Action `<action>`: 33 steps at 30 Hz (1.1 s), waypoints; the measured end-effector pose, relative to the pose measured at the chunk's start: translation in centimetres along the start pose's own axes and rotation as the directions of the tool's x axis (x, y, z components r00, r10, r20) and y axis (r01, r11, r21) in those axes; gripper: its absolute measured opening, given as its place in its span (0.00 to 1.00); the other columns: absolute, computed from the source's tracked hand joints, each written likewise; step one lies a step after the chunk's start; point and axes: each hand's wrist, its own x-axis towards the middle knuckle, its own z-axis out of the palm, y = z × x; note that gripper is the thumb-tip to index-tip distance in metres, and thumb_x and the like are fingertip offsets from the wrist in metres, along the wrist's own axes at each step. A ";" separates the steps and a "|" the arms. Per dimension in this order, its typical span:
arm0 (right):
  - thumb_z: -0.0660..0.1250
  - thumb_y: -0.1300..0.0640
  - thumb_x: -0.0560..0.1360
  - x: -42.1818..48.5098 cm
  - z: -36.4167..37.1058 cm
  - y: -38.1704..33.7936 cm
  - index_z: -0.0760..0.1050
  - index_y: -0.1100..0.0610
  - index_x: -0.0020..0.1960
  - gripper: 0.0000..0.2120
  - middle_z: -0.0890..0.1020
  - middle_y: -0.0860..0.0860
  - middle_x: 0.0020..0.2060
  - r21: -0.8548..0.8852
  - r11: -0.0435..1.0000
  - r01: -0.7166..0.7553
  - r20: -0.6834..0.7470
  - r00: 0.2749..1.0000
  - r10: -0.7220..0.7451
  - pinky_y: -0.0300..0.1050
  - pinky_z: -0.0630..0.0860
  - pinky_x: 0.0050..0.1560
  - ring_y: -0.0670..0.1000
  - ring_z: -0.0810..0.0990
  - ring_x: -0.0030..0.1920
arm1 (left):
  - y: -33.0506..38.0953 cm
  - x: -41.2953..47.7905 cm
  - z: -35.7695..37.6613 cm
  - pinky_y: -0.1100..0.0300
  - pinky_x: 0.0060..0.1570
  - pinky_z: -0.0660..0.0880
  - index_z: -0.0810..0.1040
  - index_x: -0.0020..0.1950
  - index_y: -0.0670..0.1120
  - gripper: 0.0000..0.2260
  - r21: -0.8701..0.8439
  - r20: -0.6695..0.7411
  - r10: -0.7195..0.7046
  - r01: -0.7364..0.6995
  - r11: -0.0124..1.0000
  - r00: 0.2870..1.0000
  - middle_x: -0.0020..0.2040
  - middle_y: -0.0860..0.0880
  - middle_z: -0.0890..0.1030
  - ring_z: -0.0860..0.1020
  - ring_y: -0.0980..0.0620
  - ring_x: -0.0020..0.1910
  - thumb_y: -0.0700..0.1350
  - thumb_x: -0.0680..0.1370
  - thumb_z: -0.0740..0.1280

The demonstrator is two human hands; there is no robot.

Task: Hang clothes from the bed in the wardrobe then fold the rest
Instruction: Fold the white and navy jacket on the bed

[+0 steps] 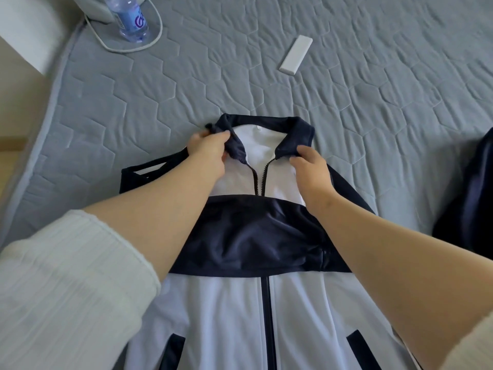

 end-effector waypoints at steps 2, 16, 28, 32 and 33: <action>0.57 0.59 0.77 0.2 -0.2 -0.1 0.61 0.51 0.73 0.24 0.68 0.49 0.69 -0.073 0.997 0.028 0.030 0.999 -0.026 0.40 0.62 0.61 0.49 0.67 0.67 | -0.2 -0.1 0.7 0.55 0.58 0.74 0.67 0.67 0.45 0.24 0.140 -0.025 0.126 -0.122 0.983 0.992 0.64 0.46 0.73 0.75 0.47 0.59 0.38 0.73 0.70; 0.60 0.58 0.75 -14.4 -9.1 6.9 0.60 0.54 0.72 0.26 0.65 0.51 0.71 -0.654 0.738 -0.166 -0.207 0.978 0.036 0.54 0.58 0.67 0.56 0.62 0.70 | -11.5 -16.1 -1.2 0.51 0.67 0.61 0.58 0.74 0.51 0.28 0.691 0.685 0.230 -0.717 0.091 0.691 0.76 0.49 0.52 0.55 0.46 0.73 0.47 0.76 0.64; 0.55 0.66 0.74 -26.4 -17.4 12.1 0.59 0.54 0.70 0.25 0.68 0.57 0.63 -0.470 0.720 -0.511 -0.301 0.859 0.414 0.54 0.71 0.50 0.59 0.70 0.54 | -18.5 -25.8 -3.3 0.52 0.69 0.55 0.51 0.75 0.53 0.29 0.732 0.655 -0.123 -0.666 -0.141 0.746 0.77 0.49 0.42 0.44 0.44 0.75 0.48 0.77 0.61; 0.52 0.63 0.77 -26.8 -18.9 11.3 0.66 0.58 0.51 0.06 0.73 0.57 0.44 -0.434 0.774 -0.461 -0.390 0.871 0.299 0.48 0.67 0.40 0.58 0.70 0.42 | -17.0 -26.6 -1.2 0.52 0.66 0.62 0.43 0.76 0.57 0.34 0.916 0.391 -0.233 -0.402 -0.001 0.891 0.77 0.51 0.42 0.54 0.44 0.73 0.48 0.77 0.62; 0.52 0.62 0.78 -26.6 -19.5 11.1 0.65 0.57 0.48 0.04 0.74 0.56 0.41 -0.422 0.782 -0.459 -0.410 0.866 0.287 0.48 0.67 0.39 0.59 0.71 0.41 | -16.4 -26.7 -0.2 0.51 0.67 0.61 0.41 0.76 0.57 0.36 0.950 0.309 -0.332 -0.278 0.140 0.891 0.77 0.50 0.41 0.55 0.44 0.73 0.48 0.77 0.62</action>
